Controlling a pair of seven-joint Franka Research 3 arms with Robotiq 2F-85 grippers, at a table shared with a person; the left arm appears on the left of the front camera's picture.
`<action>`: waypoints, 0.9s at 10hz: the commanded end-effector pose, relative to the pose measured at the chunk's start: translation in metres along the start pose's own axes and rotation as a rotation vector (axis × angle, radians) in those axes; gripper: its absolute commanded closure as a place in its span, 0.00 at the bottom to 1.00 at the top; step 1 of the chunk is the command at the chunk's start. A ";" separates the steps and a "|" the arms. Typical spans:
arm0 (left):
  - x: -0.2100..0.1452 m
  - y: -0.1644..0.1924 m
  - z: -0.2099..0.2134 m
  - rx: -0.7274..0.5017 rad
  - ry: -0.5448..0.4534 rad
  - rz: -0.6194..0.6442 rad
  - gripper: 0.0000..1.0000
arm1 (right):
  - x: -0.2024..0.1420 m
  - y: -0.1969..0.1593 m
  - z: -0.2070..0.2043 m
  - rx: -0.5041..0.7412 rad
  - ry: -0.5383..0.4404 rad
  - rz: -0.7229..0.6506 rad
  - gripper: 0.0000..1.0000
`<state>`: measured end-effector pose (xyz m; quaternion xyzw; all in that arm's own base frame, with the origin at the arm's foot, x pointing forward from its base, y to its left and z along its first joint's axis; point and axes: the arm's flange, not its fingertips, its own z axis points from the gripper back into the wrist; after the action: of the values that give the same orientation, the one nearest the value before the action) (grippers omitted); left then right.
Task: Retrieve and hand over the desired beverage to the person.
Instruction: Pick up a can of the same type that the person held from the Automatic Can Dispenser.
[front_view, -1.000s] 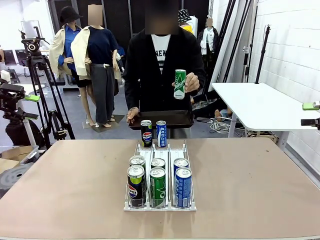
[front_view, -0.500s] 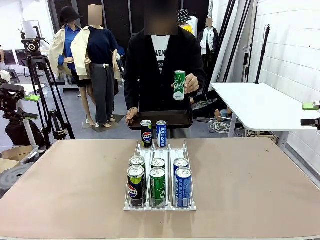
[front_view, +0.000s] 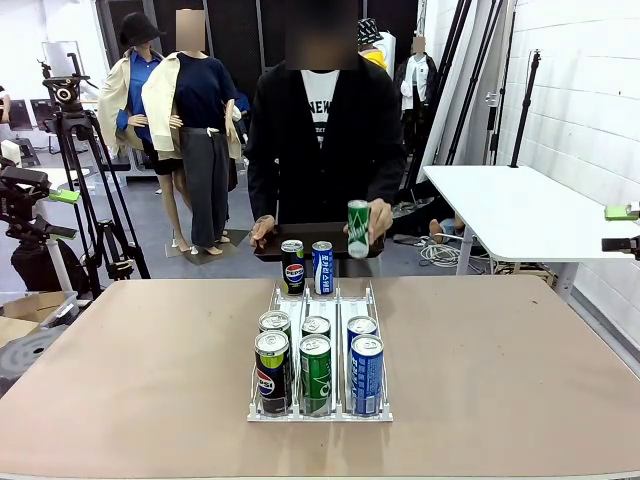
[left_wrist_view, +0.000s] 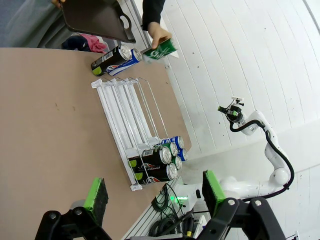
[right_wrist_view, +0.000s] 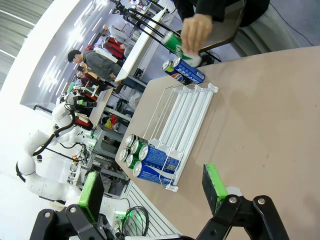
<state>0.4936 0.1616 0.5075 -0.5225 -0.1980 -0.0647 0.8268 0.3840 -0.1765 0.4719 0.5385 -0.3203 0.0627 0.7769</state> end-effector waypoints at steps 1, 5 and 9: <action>0.000 -0.001 0.001 0.000 -0.001 0.010 0.00 | 0.000 -0.001 0.000 -0.001 0.001 -0.007 0.00; 0.000 -0.001 0.001 0.000 -0.001 0.010 0.00 | 0.000 -0.001 0.000 -0.001 0.001 -0.007 0.00; 0.000 -0.001 0.001 0.000 -0.001 0.010 0.00 | 0.000 -0.001 0.000 -0.001 0.001 -0.007 0.00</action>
<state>0.4936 0.1616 0.5075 -0.5225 -0.1980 -0.0647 0.8268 0.3840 -0.1765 0.4719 0.5385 -0.3203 0.0627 0.7769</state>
